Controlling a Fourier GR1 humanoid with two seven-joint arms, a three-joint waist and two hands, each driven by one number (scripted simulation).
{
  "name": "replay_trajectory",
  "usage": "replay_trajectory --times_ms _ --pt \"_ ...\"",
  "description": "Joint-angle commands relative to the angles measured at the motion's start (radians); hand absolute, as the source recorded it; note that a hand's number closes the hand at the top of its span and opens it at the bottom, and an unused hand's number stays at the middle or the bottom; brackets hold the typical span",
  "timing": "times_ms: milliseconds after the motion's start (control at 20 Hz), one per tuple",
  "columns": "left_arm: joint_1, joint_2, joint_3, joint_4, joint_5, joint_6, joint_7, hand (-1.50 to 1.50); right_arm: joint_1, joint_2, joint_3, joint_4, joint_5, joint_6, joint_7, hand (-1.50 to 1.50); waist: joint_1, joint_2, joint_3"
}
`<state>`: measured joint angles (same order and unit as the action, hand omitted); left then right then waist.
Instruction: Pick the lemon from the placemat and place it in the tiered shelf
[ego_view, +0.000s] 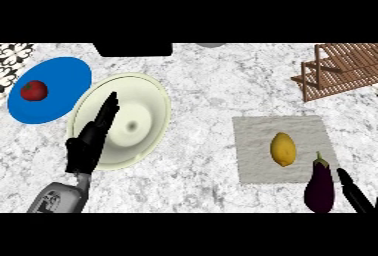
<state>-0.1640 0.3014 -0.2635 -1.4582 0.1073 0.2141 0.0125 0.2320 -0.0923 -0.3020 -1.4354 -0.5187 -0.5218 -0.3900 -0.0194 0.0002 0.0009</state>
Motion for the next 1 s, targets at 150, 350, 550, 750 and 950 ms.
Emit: replay_trajectory --times_ms 150,350,550,750,950 --pt "-0.045 -0.022 0.01 0.037 -0.016 -0.022 -0.004 0.0 0.068 -0.174 0.134 -0.119 0.124 0.044 0.212 -1.5 0.015 0.001 -0.002" --pt "-0.057 -0.029 0.02 0.055 -0.025 -0.023 -0.005 0.0 0.13 -0.312 0.162 -0.328 0.147 0.023 0.472 -1.5 0.014 -0.001 -0.003" --pt "-0.075 -0.022 0.026 0.077 -0.021 -0.045 0.005 0.0 0.112 -0.491 0.2 -0.417 0.2 0.044 0.708 -1.5 0.019 0.002 -0.005" --pt "-0.035 -0.037 0.006 0.012 -0.025 -0.037 0.008 0.0 0.122 -0.637 0.26 -0.442 0.251 0.133 0.868 -1.5 0.034 0.001 -0.004" --pt "-0.019 -0.044 0.007 0.029 -0.058 -0.016 -0.016 0.0 0.04 -0.724 0.3 -0.513 0.307 0.119 1.105 -1.5 0.037 0.003 -0.003"
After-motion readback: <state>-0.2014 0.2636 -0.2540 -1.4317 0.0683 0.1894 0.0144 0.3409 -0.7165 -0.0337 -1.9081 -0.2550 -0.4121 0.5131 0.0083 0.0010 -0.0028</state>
